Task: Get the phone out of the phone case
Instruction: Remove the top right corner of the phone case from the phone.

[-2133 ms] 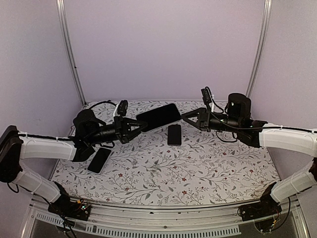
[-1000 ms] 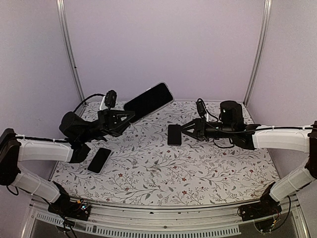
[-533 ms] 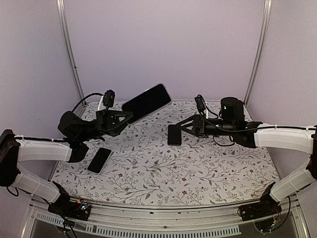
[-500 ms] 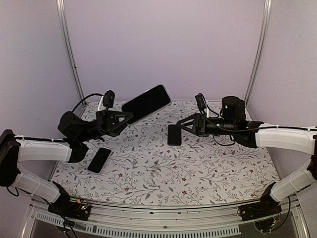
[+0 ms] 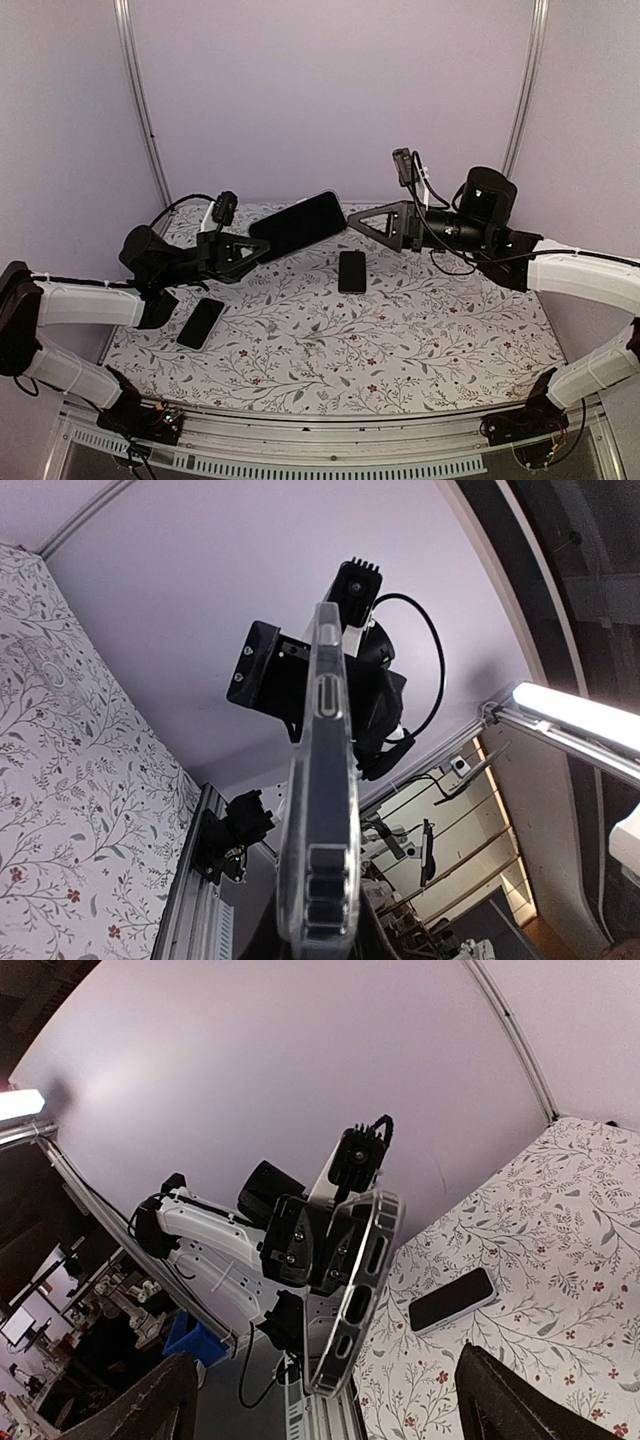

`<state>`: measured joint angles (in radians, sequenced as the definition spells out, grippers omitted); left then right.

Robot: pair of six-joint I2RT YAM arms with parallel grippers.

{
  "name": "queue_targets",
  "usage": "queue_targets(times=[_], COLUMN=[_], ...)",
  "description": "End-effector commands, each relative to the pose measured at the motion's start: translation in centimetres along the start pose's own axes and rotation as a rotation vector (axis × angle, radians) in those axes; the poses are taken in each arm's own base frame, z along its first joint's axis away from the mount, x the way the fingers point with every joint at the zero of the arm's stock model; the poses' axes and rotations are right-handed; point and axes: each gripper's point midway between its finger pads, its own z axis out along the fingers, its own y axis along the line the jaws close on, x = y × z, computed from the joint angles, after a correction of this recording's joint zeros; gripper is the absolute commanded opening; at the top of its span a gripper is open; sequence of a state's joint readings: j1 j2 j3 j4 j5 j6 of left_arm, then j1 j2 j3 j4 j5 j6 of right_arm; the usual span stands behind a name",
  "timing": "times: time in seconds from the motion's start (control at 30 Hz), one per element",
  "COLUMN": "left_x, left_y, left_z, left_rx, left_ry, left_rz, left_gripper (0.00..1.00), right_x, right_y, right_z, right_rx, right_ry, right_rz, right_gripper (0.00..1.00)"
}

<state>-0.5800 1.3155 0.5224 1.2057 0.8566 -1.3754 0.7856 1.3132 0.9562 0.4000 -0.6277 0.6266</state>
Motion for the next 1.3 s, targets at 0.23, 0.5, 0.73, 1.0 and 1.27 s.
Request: queue_targets(times=[0.23, 0.5, 0.73, 1.0, 1.27], left_x=[0.0, 0.1, 0.0, 0.2, 0.2], left_y=[-2.6, -3.6, -4.4, -6.2, -8.4], left_z=[1.0, 1.7, 2.2, 2.7, 2.8], left_rx=[0.095, 0.122, 0.157, 0.237, 0.3], left_ry=[0.032, 0.025, 0.012, -0.005, -0.011], left_rz=[0.08, 0.073, 0.054, 0.035, 0.063], left_gripper=[0.0, 0.0, 0.0, 0.0, 0.0], right_x=[-1.2, -0.1, 0.2, 0.1, 0.5], right_y=[1.5, 1.8, 2.2, 2.8, 2.4], right_z=[2.5, 2.8, 2.8, 2.4, 2.4], right_rx=[-0.134, -0.192, -0.229, -0.251, -0.261], right_ry=[0.014, 0.046, 0.046, 0.036, 0.039], right_rz=[-0.035, -0.013, -0.012, -0.045, -0.037], right_gripper=[0.79, 0.57, 0.47, 0.41, 0.4])
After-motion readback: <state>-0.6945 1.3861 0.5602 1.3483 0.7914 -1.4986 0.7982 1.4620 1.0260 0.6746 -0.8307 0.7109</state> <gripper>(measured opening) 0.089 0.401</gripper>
